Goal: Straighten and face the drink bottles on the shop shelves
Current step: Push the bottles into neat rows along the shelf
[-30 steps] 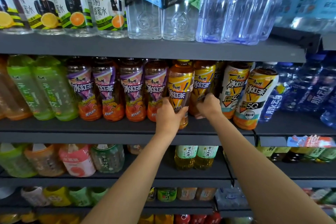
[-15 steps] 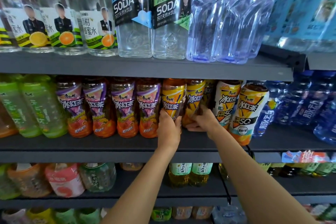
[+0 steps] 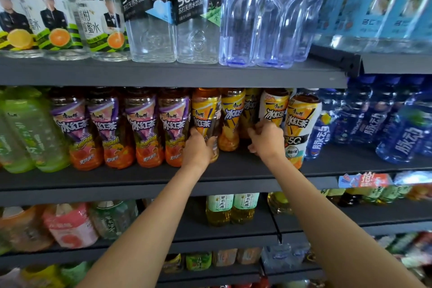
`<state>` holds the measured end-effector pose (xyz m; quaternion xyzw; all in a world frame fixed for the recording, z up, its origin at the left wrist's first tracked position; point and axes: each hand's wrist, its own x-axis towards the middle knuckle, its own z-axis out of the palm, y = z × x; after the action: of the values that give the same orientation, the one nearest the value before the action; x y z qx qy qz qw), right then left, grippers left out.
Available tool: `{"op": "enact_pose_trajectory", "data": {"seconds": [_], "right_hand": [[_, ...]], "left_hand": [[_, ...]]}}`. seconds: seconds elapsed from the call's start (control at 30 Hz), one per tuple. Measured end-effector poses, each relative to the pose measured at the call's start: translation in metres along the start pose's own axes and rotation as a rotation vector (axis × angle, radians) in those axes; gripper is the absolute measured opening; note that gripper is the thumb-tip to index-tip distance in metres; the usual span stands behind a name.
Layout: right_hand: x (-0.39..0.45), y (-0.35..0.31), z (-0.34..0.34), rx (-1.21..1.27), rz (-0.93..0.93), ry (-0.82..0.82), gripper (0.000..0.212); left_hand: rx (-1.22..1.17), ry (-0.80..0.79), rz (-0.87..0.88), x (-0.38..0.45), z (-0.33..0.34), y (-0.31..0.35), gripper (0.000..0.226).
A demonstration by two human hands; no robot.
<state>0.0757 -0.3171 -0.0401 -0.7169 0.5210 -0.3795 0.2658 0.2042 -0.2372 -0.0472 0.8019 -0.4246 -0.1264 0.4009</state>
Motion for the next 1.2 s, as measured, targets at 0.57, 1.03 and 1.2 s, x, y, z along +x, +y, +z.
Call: {"op": "enact_pose_trajectory", "data": {"seconds": [0.57,1.03,1.2], "right_hand": [[0.009,-0.005,0.060,-0.080,0.035,-0.075,0.040],[-0.009,0.009,0.026,-0.041,-0.022,-0.170,0.037],[-0.018,0.008,0.013,-0.020,-0.069,-0.231,0.041]], "left_hand": [[0.163,0.052,-0.023,-0.003,0.011,-0.006,0.047],[0.099,0.064,-0.034,-0.001,0.017,-0.007,0.048],[-0.019,0.410,0.215,-0.035,0.030,-0.009,0.052]]}}
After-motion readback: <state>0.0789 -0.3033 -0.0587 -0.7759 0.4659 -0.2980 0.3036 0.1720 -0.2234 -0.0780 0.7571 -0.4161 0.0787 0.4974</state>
